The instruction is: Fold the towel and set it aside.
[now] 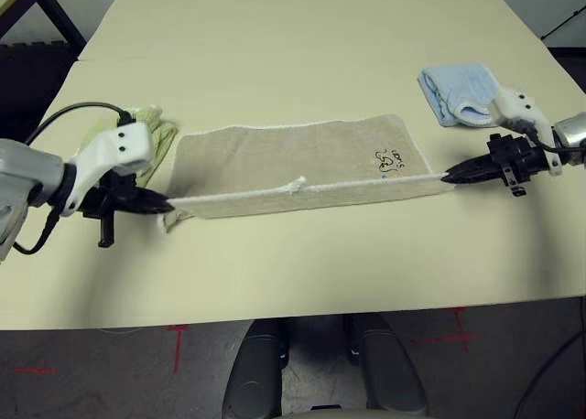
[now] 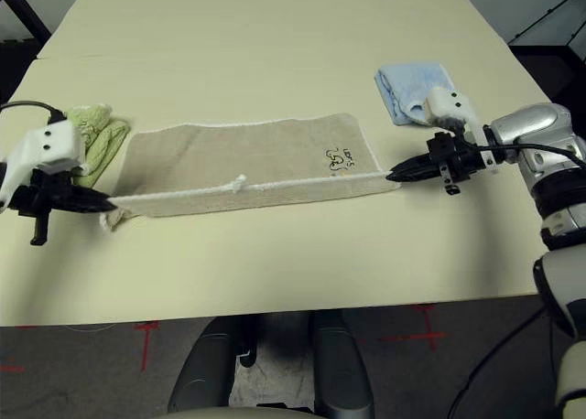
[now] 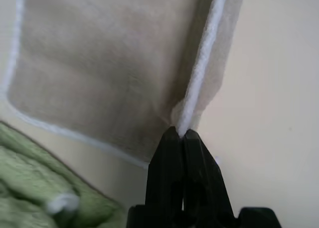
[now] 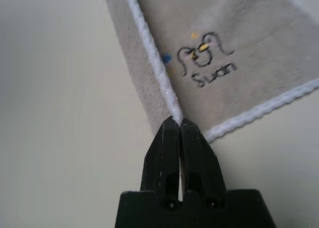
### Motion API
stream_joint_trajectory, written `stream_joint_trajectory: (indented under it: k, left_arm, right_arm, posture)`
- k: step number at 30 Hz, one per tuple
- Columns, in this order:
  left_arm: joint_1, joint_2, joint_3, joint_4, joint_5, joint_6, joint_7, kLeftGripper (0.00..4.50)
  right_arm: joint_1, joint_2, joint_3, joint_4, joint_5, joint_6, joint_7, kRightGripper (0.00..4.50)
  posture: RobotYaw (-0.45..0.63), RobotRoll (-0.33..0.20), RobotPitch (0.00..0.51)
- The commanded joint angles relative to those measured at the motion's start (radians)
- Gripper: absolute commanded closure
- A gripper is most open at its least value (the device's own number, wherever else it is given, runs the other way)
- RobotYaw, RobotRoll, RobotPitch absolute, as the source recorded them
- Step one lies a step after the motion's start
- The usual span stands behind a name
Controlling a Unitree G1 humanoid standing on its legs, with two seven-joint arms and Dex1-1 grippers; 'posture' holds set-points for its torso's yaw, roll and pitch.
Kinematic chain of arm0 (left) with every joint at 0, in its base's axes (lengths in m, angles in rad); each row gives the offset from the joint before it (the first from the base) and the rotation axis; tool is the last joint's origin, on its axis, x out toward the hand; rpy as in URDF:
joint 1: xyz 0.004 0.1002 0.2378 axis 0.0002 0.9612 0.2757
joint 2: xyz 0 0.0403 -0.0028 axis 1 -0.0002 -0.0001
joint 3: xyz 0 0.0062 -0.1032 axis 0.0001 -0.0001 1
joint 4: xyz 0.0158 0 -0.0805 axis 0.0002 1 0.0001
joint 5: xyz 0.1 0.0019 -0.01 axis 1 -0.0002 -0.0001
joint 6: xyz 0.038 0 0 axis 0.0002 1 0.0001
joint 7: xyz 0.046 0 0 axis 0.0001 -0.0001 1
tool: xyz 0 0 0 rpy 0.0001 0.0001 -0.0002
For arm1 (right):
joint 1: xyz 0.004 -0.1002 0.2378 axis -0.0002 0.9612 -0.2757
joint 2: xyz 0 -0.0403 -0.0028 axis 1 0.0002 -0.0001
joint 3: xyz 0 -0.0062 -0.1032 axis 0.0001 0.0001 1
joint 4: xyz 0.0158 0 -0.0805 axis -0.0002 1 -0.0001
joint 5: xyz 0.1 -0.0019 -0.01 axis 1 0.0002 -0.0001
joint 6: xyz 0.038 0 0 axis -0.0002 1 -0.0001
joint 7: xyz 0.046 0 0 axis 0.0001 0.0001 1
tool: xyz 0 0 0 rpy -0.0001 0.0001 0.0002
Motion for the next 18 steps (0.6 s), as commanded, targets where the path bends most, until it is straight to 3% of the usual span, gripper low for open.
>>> stream_joint_trajectory:
  k: [1, 6, 10, 18]
  left_arm:
    - [-0.048, -0.005, -0.038, 0.137, 0.111, -0.038, 0.023, 4.45]
    - [-0.188, -0.108, -0.067, 0.327, 0.195, -0.112, 0.13, 4.45]
    - [-0.281, -0.177, -0.09, 0.461, 0.251, -0.174, 0.174, 4.45]
    - [-0.374, -0.228, -0.118, 0.633, 0.33, -0.276, 0.189, 4.45]
  right_arm:
    - [-0.004, 0.003, -0.056, 0.112, -0.112, -0.091, -0.155, 4.5]
    - [-0.029, 0.063, -0.084, 0.149, -0.204, -0.155, -0.274, 4.5]
    - [-0.056, 0.11, -0.068, 0.17, -0.315, -0.202, -0.459, 4.5]
    - [-0.111, 0.186, -0.08, 0.191, -0.433, -0.194, -0.668, 4.5]
  posture:
    - [0.03, 0.0, 0.221]
    - [0.04, 0.0, 0.219]
    - [0.04, 0.0, 0.221]
    - [0.04, 0.0, 0.222]
